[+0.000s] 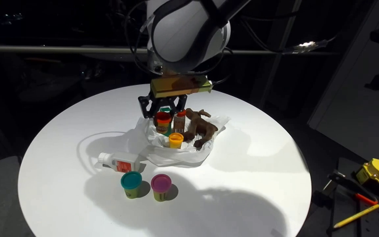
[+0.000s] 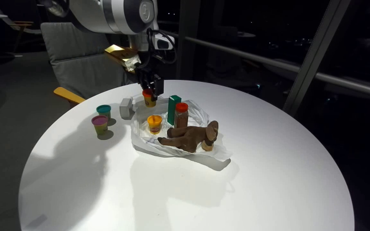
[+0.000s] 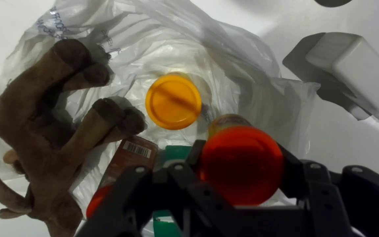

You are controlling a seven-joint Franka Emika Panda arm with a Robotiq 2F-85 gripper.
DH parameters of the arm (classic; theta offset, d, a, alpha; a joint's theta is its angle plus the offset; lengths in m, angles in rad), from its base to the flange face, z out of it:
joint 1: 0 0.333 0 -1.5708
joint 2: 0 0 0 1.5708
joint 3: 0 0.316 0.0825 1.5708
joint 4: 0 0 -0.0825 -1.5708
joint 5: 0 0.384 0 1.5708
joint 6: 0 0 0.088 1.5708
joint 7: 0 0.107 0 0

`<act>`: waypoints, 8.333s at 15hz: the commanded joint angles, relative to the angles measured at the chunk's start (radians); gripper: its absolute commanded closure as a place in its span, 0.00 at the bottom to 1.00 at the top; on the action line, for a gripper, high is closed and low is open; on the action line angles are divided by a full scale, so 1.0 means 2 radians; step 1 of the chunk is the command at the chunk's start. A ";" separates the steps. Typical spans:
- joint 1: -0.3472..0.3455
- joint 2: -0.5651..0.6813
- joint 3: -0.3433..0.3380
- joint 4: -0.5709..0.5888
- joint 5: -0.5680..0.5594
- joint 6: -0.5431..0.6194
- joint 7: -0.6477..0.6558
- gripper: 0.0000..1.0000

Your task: Put the things on the table into the plastic bag

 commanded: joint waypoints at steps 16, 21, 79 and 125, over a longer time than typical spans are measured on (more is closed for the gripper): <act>-0.016 0.109 -0.002 0.129 0.028 -0.039 -0.012 0.05; 0.000 0.027 -0.010 0.048 0.019 0.000 0.003 0.00; 0.072 -0.125 -0.045 -0.145 -0.098 0.029 0.042 0.72; 0.106 0.012 0.048 -0.038 -0.086 0.016 -0.018 0.00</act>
